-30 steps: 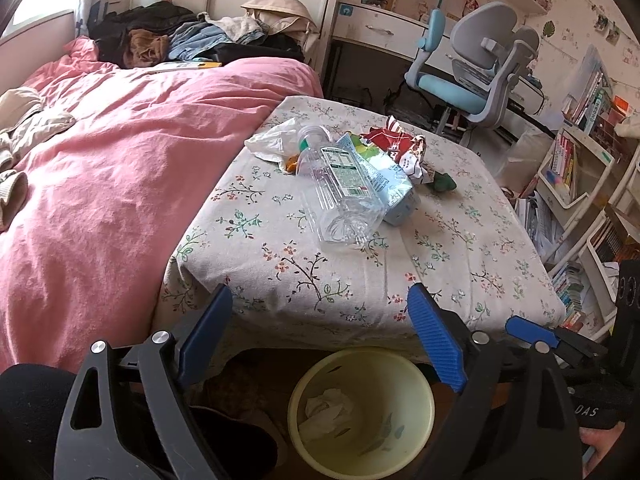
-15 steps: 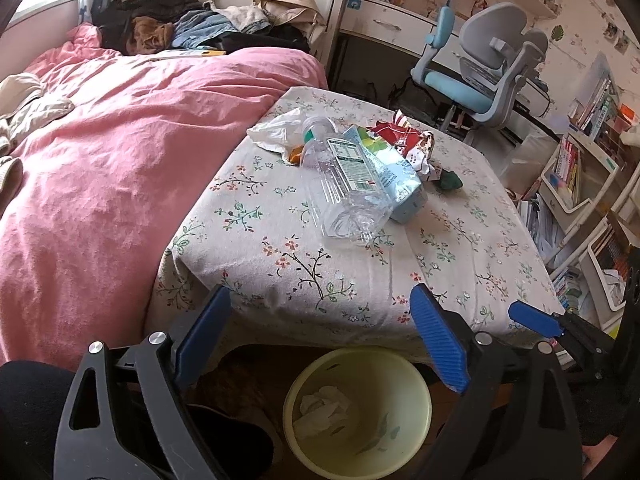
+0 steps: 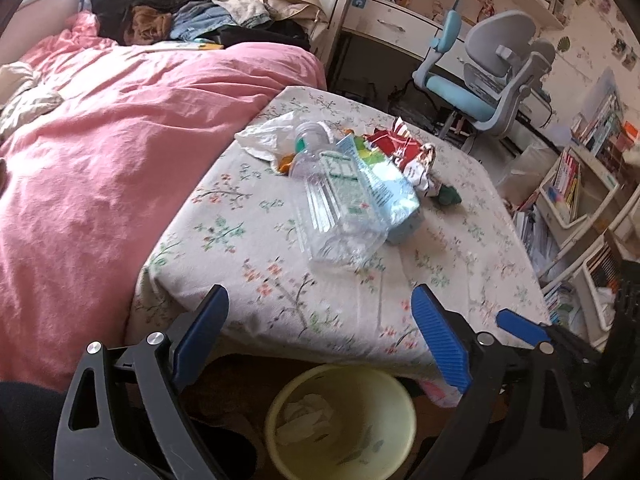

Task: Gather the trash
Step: 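Grasp the blue milk carton with the right tool while the left tool grasps the clear bottle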

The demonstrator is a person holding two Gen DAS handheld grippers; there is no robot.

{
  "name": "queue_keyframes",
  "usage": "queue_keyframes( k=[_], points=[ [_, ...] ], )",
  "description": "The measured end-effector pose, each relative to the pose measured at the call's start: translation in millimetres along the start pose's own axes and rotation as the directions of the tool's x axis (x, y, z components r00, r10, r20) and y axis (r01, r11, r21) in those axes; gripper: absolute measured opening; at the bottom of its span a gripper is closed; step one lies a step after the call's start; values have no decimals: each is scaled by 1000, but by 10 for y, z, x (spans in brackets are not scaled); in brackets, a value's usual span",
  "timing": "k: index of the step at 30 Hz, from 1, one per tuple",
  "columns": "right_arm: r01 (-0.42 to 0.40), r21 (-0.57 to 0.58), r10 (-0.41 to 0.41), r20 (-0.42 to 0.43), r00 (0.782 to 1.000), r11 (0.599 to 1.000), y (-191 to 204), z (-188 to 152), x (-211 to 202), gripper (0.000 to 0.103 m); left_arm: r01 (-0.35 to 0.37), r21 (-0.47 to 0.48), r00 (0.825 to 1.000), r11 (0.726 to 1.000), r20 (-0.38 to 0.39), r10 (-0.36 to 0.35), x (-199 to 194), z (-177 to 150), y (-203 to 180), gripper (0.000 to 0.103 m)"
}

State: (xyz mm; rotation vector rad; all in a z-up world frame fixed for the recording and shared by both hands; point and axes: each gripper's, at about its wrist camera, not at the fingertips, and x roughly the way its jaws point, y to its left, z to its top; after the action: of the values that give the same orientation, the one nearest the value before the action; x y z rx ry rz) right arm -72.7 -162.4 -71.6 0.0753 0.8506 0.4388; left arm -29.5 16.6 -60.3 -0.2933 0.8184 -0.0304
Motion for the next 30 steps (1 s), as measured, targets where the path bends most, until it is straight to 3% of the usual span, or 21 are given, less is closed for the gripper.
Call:
queue_keyframes(
  k=[4, 16, 21, 29, 30],
  points=[
    [-53, 73, 53, 0, 999, 996, -165, 222, 59, 73, 24, -49, 1000, 998, -12, -25, 127, 187, 17, 89],
    [-175, 108, 179, -31, 983, 979, -348, 912, 519, 72, 47, -248, 994, 968, -84, -70, 635, 614, 291, 89],
    [-220, 140, 231, -67, 971, 966, -403, 1013, 776, 59, 47, -302, 991, 952, -104, -82, 777, 640, 388, 89],
    [-283, 153, 303, -133, 943, 947, -364, 1088, 1100, 52, 52, -322, 987, 945, -125, -97, 956, 692, 391, 89],
    [-286, 154, 308, -142, 941, 946, -354, 1095, 1142, 46, 52, -326, 987, 944, -129, -98, 983, 699, 389, 89]
  ],
)
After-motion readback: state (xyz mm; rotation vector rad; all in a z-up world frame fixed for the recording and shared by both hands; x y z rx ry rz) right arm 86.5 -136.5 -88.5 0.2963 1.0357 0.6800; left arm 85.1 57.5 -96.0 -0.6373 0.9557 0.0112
